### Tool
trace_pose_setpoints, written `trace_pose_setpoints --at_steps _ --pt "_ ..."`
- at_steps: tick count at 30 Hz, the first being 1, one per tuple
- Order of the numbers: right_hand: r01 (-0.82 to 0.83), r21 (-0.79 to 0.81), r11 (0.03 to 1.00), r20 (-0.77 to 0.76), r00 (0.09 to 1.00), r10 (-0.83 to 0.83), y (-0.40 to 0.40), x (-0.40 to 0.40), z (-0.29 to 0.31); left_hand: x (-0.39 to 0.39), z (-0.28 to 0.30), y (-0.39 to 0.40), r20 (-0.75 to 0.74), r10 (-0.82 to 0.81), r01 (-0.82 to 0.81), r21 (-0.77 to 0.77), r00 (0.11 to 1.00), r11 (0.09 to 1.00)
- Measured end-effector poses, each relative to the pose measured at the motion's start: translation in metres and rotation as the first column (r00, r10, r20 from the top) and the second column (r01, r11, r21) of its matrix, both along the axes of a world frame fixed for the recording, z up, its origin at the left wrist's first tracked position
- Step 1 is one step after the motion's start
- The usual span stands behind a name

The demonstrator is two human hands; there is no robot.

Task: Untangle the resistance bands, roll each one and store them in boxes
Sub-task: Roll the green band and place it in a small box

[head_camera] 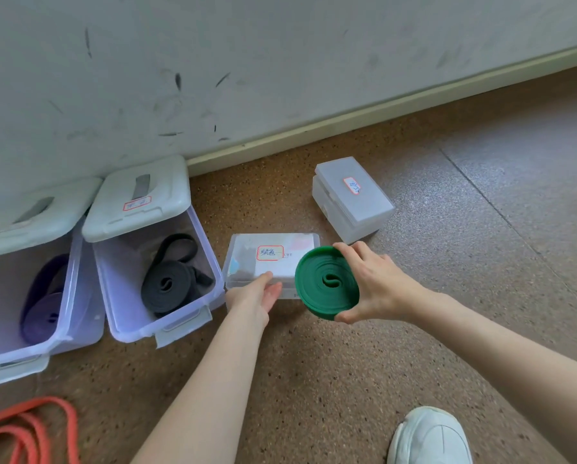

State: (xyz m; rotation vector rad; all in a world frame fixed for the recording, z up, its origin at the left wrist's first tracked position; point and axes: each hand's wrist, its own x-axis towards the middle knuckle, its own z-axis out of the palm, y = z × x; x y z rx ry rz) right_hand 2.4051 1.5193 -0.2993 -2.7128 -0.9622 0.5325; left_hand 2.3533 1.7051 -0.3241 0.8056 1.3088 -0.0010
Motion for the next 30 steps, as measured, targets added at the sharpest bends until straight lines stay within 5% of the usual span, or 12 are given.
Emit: trace_pose_setpoints --at_steps 5,10,13,16,18,20,22,27,30 --pt "0.023 0.146 0.989 0.004 1.000 -0.024 -0.008 0.004 0.025 0.004 0.013 -0.002 0.175 -0.082 0.061 0.123 0.981 0.990" --pt "0.013 0.248 0.969 0.019 1.000 -0.018 -0.014 -0.002 0.044 0.044 0.034 0.014 0.256 -0.571 0.427 0.451 0.780 0.784" --pt "-0.008 0.202 0.979 -0.093 0.995 0.028 0.000 -0.008 0.027 0.062 0.035 0.024 0.101 -0.797 0.596 0.609 0.595 0.522" --pt "0.098 0.209 0.973 -0.187 0.981 -0.059 0.023 0.003 0.005 0.053 0.025 0.035 -0.247 -0.806 0.615 0.770 0.537 0.173" --pt "0.206 0.247 0.947 -0.206 0.966 -0.157 0.036 0.016 -0.007 0.027 0.010 0.040 -0.559 -0.716 0.691 0.707 0.419 -0.148" --pt "0.261 0.271 0.926 -0.191 0.958 -0.214 0.046 0.029 -0.018 -0.003 -0.006 0.040 -0.813 -0.558 0.678 0.505 0.166 -0.534" --pt "0.248 0.244 0.938 -0.207 0.958 -0.200 0.055 0.040 -0.029 -0.023 -0.019 0.036 -0.914 -0.406 0.567 0.343 0.016 -0.749" --pt "0.175 0.093 0.980 -0.374 0.918 -0.129 0.092 0.053 -0.054 -0.033 -0.036 0.035 -0.873 -0.484 0.612 0.420 0.070 -0.670" --pt "0.184 0.069 0.980 -0.313 0.937 -0.154 0.104 0.054 -0.066 -0.045 -0.047 0.039 -0.844 -0.530 0.610 0.460 0.075 -0.646"
